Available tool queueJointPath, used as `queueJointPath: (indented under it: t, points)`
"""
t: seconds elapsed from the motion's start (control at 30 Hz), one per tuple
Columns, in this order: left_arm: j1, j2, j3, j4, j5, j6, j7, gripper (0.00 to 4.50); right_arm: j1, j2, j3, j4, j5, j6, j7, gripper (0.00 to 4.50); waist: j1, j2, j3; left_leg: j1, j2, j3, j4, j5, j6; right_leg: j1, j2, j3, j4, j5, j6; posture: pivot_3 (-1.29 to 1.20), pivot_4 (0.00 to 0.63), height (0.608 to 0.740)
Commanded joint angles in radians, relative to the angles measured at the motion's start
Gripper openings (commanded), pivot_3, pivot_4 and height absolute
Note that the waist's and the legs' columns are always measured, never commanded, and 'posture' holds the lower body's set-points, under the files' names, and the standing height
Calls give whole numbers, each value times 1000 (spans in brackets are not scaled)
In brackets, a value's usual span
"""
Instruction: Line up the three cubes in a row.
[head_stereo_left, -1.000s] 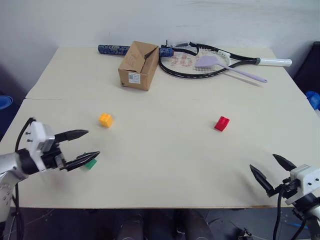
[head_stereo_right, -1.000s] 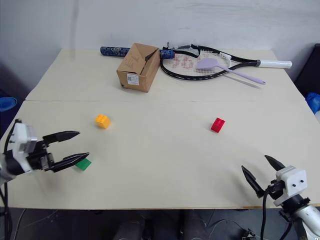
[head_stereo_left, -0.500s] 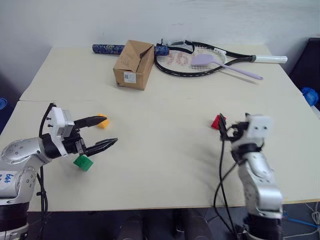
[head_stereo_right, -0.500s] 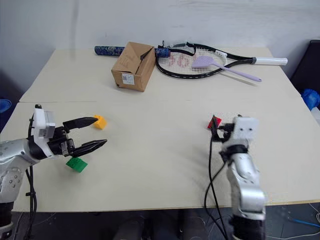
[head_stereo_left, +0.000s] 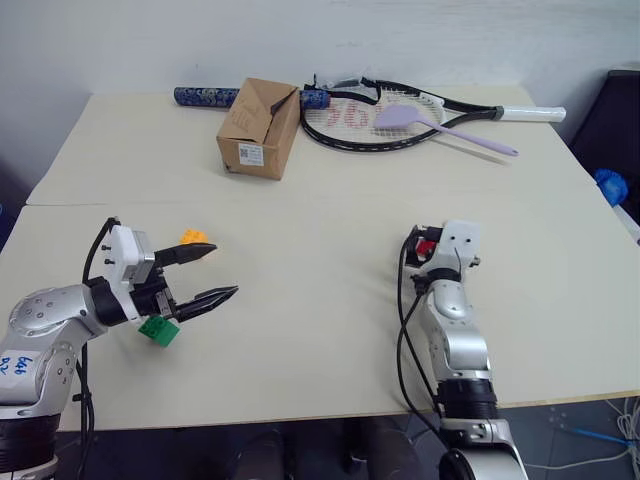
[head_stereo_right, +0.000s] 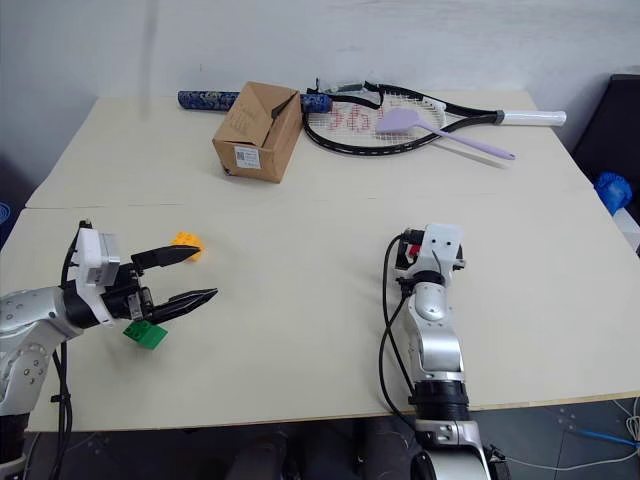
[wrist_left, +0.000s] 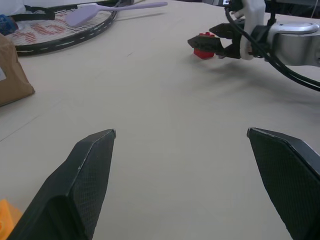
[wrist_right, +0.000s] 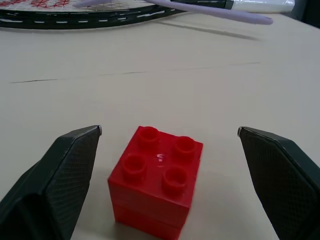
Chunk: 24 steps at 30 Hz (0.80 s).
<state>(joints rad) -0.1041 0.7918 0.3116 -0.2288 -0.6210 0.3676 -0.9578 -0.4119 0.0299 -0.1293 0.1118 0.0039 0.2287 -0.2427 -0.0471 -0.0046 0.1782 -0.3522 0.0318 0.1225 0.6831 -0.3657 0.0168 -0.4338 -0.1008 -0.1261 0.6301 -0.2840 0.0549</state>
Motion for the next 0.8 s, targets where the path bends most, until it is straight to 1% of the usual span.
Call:
queueJointPath:
  t: [0.03, 0.17, 0.23, 0.27, 0.33, 0.4, 0.43, 0.47, 0.5, 0.57, 0.6, 0.67, 0.73, 0.8]
  points:
    - [2, 7, 38, -44, -7, 1, 18, 4500, -9, 26, -24, 1, 21, -44, -28, 3849, -2, 0, 0, 0, 0, 0, 0, 0, 0, 0, 0, 0, 0, 0, 0, 0, 150, 740]
    - [29, 8, 42, -62, -8, 2, 19, 4500, 3, 40, -6, -9, 15, -61, -24, 2514, -6, 0, 0, 0, 0, 0, 0, 0, 0, 0, -1, 0, 0, 0, 0, 0, 150, 740]
    - [39, 7, 45, -70, -8, 2, 21, 4500, 15, 41, 4, -25, 14, -70, -10, 1763, -7, 0, 0, 0, 0, 0, 0, 0, 0, 0, -1, 0, 0, 0, 0, 0, 150, 740]
    - [43, 6, 48, -73, -8, 2, 23, 4500, 22, 38, 8, -39, 18, -76, 2, 1480, -7, 0, 0, 0, 0, -1, 0, 0, 0, 0, 0, 0, 0, 0, 0, 0, 150, 740]
    - [54, 4, 51, -78, -6, 0, 28, 4500, 49, 18, 26, -86, 52, -88, 85, 1518, -7, 0, 0, 0, 0, -1, 0, 0, 0, 0, 0, 0, 0, 0, 0, 0, 150, 740]
    - [66, 4, 56, -85, -5, -1, 28, 4500, 78, -21, 45, -156, 138, -87, 241, 1518, -6, 0, 0, 0, 0, -1, 0, 0, 0, 0, 0, 0, 0, 0, 0, 0, 150, 740]
    - [73, 5, 62, -88, -6, -1, 27, 4500, 89, -56, 51, -197, 211, -70, 358, 1518, -6, 0, 0, 0, 0, -1, 0, 0, 1, 0, -1, 0, -1, 0, 0, 0, 150, 740]
    - [80, 7, 67, -87, -7, -2, 25, 4500, 93, -105, 57, -231, 281, -49, 481, 1518, -6, 0, 0, 0, 0, -1, 0, 0, 1, 0, -1, 0, -1, 0, 0, 0, 150, 740]
    - [89, 10, 74, -85, -8, -4, 21, 4500, 94, -175, 64, -261, 358, -32, 637, 1518, -5, 0, 0, 0, 0, -1, 0, 0, 1, 1, -1, 0, -1, 0, 0, 0, 150, 740]
    - [105, 13, 83, -78, -7, -10, 10, 4500, 86, -315, 85, -277, 446, -38, 908, 1518, -2, 0, 0, 0, 0, -2, 0, -1, 2, 2, -1, 0, -2, 0, 0, 0, 150, 740]
    - [115, 12, 86, -76, -6, -14, 4, 4500, 82, -390, 105, -258, 467, -84, 1071, 1518, -1, 0, 0, 1, 0, -2, 0, -1, 2, 3, -1, 0, -2, 0, 0, 0, 150, 740]
    - [129, 7, 88, -75, -2, -23, -3, 4500, 64, -512, 163, -185, 454, -184, 1332, 1518, 6, 0, 0, 1, 0, -3, 0, -2, 3, 4, -1, -1, -3, 0, 0, 0, 150, 740]
    - [131, 3, 85, -74, 1, -25, -4, 4500, 39, -564, 202, -108, 441, -245, 1478, 1518, 11, -1, 0, 3, 0, -2, 0, -2, 4, 5, -1, -2, -3, 0, 0, 0, 150, 740]
    - [148, -7, 78, -96, -1, -24, 2, 4500, -17, -602, 258, 37, 406, -304, 1646, 1518, 13, -1, 0, 4, 0, -1, 0, -2, 3, 5, -1, -2, -3, 0, 0, 0, 150, 740]
